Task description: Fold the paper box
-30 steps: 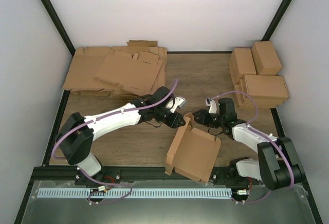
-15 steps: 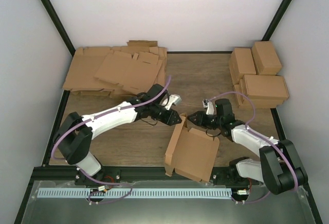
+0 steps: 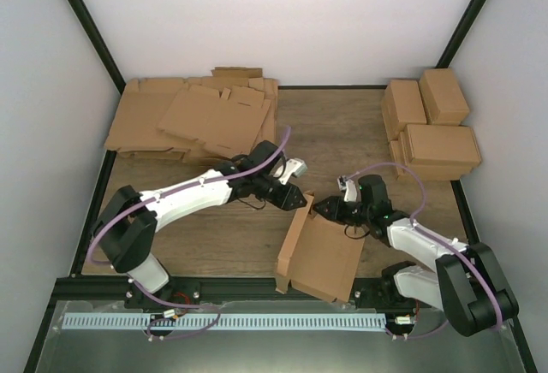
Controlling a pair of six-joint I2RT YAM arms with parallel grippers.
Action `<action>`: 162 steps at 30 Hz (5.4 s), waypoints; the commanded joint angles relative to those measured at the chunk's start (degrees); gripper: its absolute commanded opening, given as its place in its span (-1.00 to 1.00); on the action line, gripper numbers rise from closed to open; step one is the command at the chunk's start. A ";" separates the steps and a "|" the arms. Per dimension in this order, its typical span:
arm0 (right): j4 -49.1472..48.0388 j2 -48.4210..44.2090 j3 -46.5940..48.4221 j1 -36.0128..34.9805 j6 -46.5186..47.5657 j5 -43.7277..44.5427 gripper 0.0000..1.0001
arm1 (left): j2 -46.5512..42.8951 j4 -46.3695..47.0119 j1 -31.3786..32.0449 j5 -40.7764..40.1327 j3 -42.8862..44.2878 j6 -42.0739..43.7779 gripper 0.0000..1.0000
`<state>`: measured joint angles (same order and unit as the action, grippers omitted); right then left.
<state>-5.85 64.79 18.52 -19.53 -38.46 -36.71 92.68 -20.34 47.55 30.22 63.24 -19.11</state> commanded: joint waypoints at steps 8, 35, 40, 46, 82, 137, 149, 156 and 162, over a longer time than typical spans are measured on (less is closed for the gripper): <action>-2.64 -6.98 -7.12 -1.57 1.61 3.11 -0.45 | 4.99 -4.90 3.83 -3.51 5.51 6.39 -0.48; -5.85 13.71 7.93 5.05 8.98 -2.35 -0.52 | 6.62 -6.82 3.68 -5.61 6.82 7.05 -0.48; -12.13 20.15 8.91 5.16 9.74 -13.26 -0.61 | 6.56 -6.86 3.61 -6.10 6.69 7.14 -0.49; -13.45 18.76 4.84 5.14 9.89 -14.47 -0.69 | 6.72 -5.08 2.86 -4.49 6.17 6.56 -0.48; -20.02 -6.95 -10.44 -5.70 11.53 18.11 -0.03 | 6.76 -5.12 -2.80 2.45 5.29 9.62 -0.47; -25.13 1.32 -4.66 -6.31 26.38 5.27 0.07 | 8.59 -3.88 -4.31 4.41 7.95 7.51 -0.39; -12.77 -16.88 -7.54 -6.31 18.18 6.36 0.59 | 8.20 -4.09 -4.27 3.80 7.64 7.53 -0.39; -5.10 -23.17 -5.78 -6.31 16.42 10.50 0.69 | 7.66 -4.10 -4.28 3.57 7.15 7.34 -0.39; -1.55 -27.07 -4.36 -5.28 13.96 15.06 0.69 | 6.94 -3.99 -4.26 3.36 5.97 7.33 -0.39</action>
<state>-10.63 39.53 10.72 -25.26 -22.15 -25.30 100.16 -23.03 43.38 36.01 70.81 -11.94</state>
